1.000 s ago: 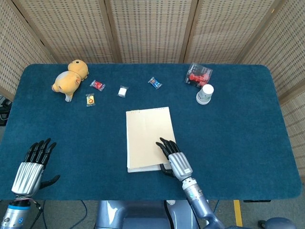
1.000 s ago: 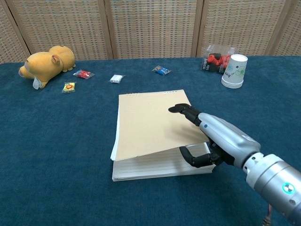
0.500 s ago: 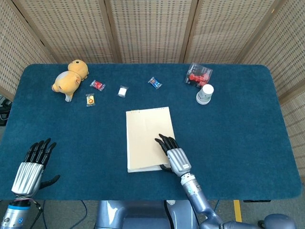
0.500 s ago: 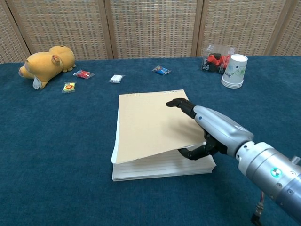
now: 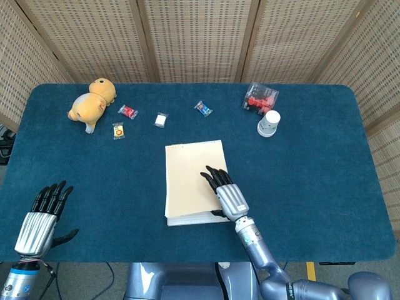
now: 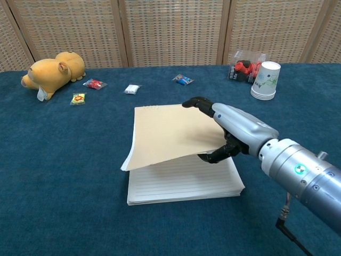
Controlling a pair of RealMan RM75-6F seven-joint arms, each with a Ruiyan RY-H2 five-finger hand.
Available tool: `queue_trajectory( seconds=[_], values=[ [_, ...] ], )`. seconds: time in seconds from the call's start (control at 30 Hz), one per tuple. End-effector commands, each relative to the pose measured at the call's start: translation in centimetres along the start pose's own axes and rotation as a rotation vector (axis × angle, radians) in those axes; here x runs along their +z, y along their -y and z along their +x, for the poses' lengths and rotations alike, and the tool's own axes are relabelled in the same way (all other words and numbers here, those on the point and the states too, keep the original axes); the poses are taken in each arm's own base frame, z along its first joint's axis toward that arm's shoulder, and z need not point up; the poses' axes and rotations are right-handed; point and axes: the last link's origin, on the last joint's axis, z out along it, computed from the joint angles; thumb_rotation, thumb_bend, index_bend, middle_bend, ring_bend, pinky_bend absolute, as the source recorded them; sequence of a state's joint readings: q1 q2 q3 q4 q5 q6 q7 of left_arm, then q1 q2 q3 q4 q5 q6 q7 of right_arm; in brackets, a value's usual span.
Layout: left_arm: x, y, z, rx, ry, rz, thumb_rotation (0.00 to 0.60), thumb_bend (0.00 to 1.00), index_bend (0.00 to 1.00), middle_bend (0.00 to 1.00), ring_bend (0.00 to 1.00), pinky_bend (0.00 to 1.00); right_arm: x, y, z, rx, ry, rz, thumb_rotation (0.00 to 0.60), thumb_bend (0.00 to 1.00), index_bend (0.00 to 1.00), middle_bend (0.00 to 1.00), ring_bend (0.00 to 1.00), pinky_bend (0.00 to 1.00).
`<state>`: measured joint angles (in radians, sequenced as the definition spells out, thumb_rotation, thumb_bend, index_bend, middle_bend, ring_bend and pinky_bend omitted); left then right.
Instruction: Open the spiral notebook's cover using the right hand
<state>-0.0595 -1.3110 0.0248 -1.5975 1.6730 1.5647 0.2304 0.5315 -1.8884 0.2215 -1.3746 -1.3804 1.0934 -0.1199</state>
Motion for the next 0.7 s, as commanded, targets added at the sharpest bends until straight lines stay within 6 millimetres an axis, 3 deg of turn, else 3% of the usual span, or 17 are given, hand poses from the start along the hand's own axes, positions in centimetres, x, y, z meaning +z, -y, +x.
queue_trajectory(
  seconds=[0.03, 0.1, 0.2, 0.37, 0.7],
  values=[
    [0.0, 0.0, 0.0, -0.001, 0.0, 0.001, 0.6, 0.0, 0.0, 0.0, 0.0, 0.05, 0.4, 0.5, 0.0, -0.008, -0.002, 0.012, 0.6, 0.55, 0.19, 0.0, 0.0, 0.0],
    [0.0, 0.0, 0.0, -0.002, 0.001, 0.001, 0.6, 0.0, 0.0, 0.0, 0.0, 0.05, 0.6, 0.9, 0.0, -0.007, -0.005, 0.02, 0.6, 0.56, 0.25, 0.01, 0.0, 0.01],
    [0.0, 0.0, 0.0, -0.003, 0.002, 0.001, 0.6, 0.0, 0.0, 0.0, 0.0, 0.05, 1.0, 1.2, 0.1, -0.023, -0.026, 0.032, 0.6, 0.56, 0.35, 0.11, 0.02, 0.11],
    [-0.1, 0.0, -0.1, -0.003, 0.007, -0.002, 0.6, 0.0, 0.0, 0.0, 0.0, 0.05, 1.7, 1.4, 0.4, -0.047, -0.06, 0.032, 0.6, 0.63, 0.52, 0.29, 0.17, 0.31],
    [-0.1, -0.1, -0.1, -0.008, 0.003, -0.002, 0.6, 0.0, 0.0, 0.0, 0.0, 0.05, 2.4, 0.8, 1.5, -0.069, -0.102, 0.017, 0.6, 0.74, 0.62, 0.39, 0.28, 0.43]
  ],
)
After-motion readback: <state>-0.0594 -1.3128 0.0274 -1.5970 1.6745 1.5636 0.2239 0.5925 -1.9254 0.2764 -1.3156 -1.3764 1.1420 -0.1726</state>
